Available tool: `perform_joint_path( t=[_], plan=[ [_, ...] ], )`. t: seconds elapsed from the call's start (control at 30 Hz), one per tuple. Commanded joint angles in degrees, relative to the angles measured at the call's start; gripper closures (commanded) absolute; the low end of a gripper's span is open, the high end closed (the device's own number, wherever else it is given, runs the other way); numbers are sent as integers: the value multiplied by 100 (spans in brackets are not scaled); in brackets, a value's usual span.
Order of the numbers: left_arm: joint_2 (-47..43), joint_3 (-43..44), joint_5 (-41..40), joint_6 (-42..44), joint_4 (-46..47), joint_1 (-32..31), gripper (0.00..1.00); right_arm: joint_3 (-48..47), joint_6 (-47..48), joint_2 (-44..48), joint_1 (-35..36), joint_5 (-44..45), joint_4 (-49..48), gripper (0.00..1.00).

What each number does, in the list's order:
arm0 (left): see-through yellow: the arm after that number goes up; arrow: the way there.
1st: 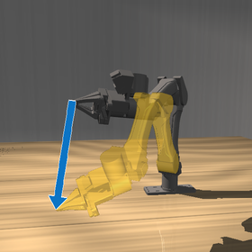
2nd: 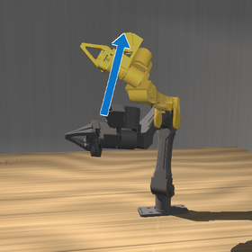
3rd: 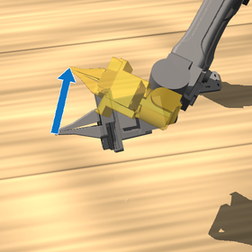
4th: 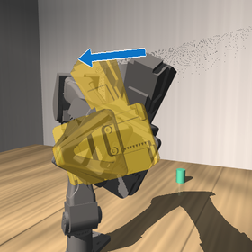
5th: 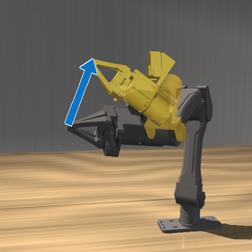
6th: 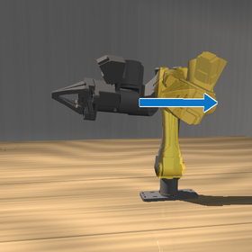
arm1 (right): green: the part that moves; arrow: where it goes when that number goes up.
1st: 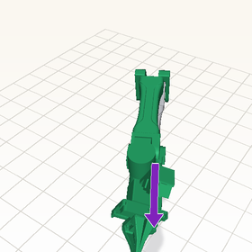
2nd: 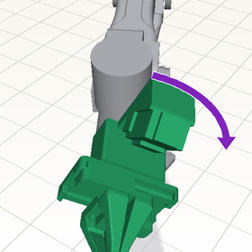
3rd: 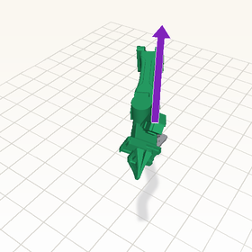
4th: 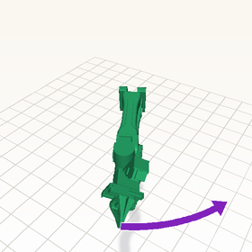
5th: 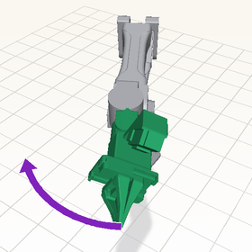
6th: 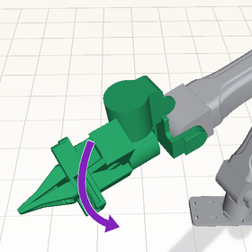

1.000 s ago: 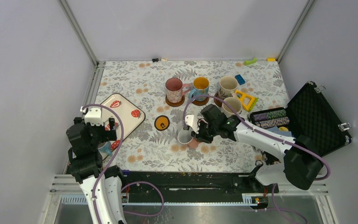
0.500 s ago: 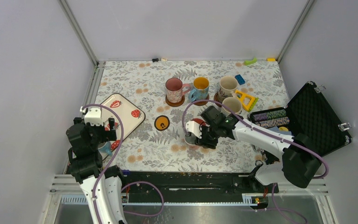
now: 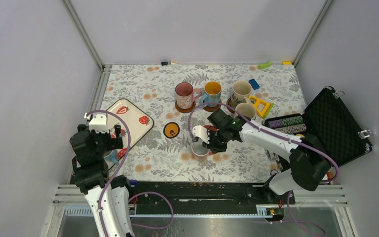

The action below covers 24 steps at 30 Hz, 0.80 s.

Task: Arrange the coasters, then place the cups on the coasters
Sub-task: Place the cup on the coaster.

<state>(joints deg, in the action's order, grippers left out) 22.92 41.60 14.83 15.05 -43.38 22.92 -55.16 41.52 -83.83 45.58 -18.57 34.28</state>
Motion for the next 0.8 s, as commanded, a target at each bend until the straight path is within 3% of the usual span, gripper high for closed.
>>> perform_joint_path(
  t=[0.0,0.17,0.47,0.77],
  plan=[
    [-38,-1,119,33,224,37,1,-459,-65,-205,25,-144,355,100],
    [-50,-3,130,33,225,36,1,-571,-359,82,22,46,165,100],
    [-59,3,148,44,221,45,2,-62,-911,1643,21,-101,-1022,100],
    [-96,1,162,42,218,54,1,494,-1141,1960,-13,710,-2107,100]
  ],
)
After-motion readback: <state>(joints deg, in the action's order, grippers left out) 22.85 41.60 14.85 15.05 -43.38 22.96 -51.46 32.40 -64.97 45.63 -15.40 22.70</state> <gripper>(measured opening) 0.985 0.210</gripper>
